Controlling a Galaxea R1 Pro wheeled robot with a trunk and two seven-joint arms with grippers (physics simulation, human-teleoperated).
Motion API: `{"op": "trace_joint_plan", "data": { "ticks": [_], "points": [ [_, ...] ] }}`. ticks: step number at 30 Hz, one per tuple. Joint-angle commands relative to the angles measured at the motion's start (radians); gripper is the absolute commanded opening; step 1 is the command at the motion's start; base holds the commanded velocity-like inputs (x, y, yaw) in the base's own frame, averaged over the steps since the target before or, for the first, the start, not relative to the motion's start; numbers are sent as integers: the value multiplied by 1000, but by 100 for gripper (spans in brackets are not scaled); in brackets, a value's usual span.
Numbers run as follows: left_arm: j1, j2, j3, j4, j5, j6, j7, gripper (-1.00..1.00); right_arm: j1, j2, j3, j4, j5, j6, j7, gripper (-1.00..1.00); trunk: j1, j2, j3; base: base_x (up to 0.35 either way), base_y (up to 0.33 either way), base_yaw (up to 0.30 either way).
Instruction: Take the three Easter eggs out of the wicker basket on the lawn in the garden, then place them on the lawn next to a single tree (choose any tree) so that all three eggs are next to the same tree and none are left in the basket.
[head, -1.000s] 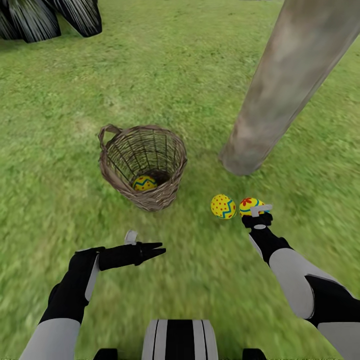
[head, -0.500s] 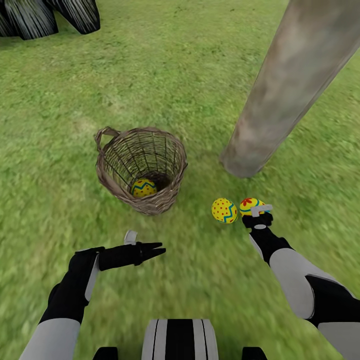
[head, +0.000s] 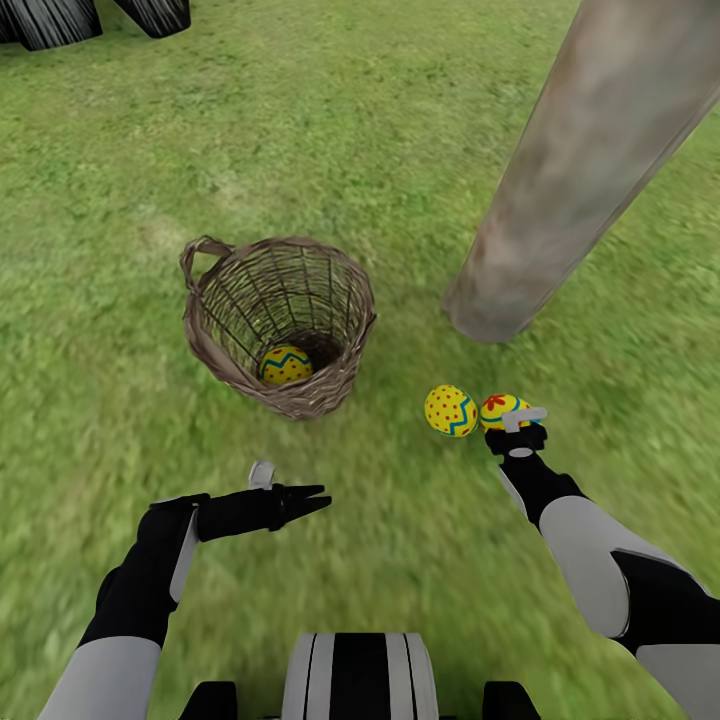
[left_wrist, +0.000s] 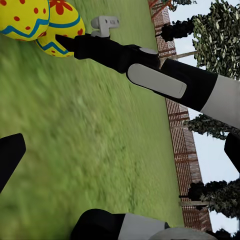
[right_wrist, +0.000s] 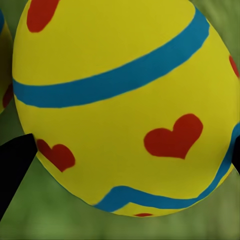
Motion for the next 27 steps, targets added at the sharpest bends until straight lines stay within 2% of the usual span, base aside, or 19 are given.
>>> {"op": "trace_joint_plan", "data": {
  "ticks": [1, 5, 6, 8, 18, 22, 27],
  "points": [
    [-1, -1, 2, 0, -4, 11, -6, 100, 0, 1, -8, 5, -1, 2, 2, -100, 0, 0, -1, 0, 0, 0],
    [-1, -1, 2, 0, -4, 11, -6, 100, 0, 1, -8, 5, -1, -1, 2, -100, 1, 0, -4, 0, 0, 0],
    [-1, -1, 2, 0, -4, 11, -6, 100, 0, 1, -8, 5, -1, -2, 3, 100, 1, 0, -4, 0, 0, 0],
    [-1, 0, 2, 0, -4, 11, -6, 100, 0, 2, -8, 5, -1, -2, 3, 100, 1, 0, -4, 0, 0, 0],
    [-1, 0, 2, -2, -4, 11, -6, 100, 0, 1, -8, 2, -1, -3, 4, 100, -4, 2, 34, 0, 0, 0],
    [-1, 0, 2, -1, -5, 11, -6, 100, 1, 7, -9, -78, -1, 3, 11, 100, -6, 3, 50, 0, 0, 0],
    [-1, 4, 6, -2, -5, 11, -6, 100, 2, 8, -9, -96, -1, 23, 10, 100, -8, 4, 69, 0, 0, 0]
  ]
}}
